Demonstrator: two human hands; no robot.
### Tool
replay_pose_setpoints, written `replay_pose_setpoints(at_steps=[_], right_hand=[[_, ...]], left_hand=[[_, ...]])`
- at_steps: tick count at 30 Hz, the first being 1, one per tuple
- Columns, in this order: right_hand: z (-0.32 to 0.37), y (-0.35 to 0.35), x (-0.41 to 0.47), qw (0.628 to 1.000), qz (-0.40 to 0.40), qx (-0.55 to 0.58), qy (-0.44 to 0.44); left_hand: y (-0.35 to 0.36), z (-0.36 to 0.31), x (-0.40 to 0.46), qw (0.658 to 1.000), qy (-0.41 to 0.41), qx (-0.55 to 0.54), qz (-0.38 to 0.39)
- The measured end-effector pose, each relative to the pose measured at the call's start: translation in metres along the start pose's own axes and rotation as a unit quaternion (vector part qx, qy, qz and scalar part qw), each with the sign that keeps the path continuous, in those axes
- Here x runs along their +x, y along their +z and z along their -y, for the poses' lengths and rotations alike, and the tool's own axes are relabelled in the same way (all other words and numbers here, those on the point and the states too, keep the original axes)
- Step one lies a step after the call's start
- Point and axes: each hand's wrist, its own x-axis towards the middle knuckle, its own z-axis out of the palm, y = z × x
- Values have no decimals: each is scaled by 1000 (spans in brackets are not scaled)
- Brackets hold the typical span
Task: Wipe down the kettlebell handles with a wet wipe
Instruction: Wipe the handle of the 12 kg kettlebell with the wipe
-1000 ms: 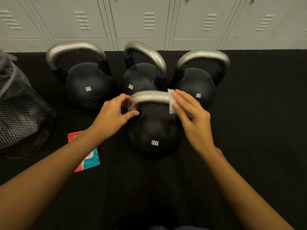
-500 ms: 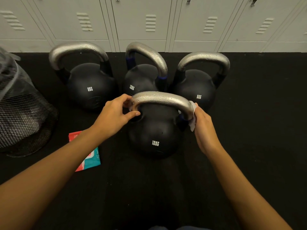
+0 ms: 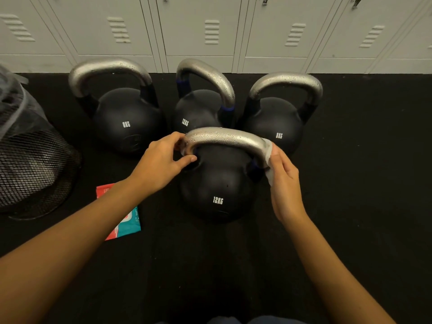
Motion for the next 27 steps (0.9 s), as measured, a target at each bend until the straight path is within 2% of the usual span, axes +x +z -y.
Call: replay_pose_setpoints(at_steps=[4, 7, 11, 14, 20, 22, 24, 27], right_hand=[[-26, -9, 0, 995, 19, 11, 100], [-18, -6, 11, 991, 19, -7, 133], [3, 4, 34, 992, 27, -64, 101], [5, 2, 35, 993, 37, -65, 87], [13, 0, 33, 985, 60, -116, 116], [23, 2, 32, 988, 50, -127, 77], [34, 8, 26, 986, 56, -155, 1], [40, 17, 20, 967, 70, -224, -96]], left_hand=[[9, -2, -8, 995, -56, -79, -25], [19, -3, -17, 991, -73, -110, -16], [20, 0, -16, 990, -80, -113, -29], [17, 5, -14, 989, -86, -113, -31], [14, 5, -14, 992, -71, -104, -30], [15, 5, -15, 992, -60, -106, -27], [14, 5, -17, 993, -55, -100, -24], [11, 5, -16, 995, -45, -83, -27]])
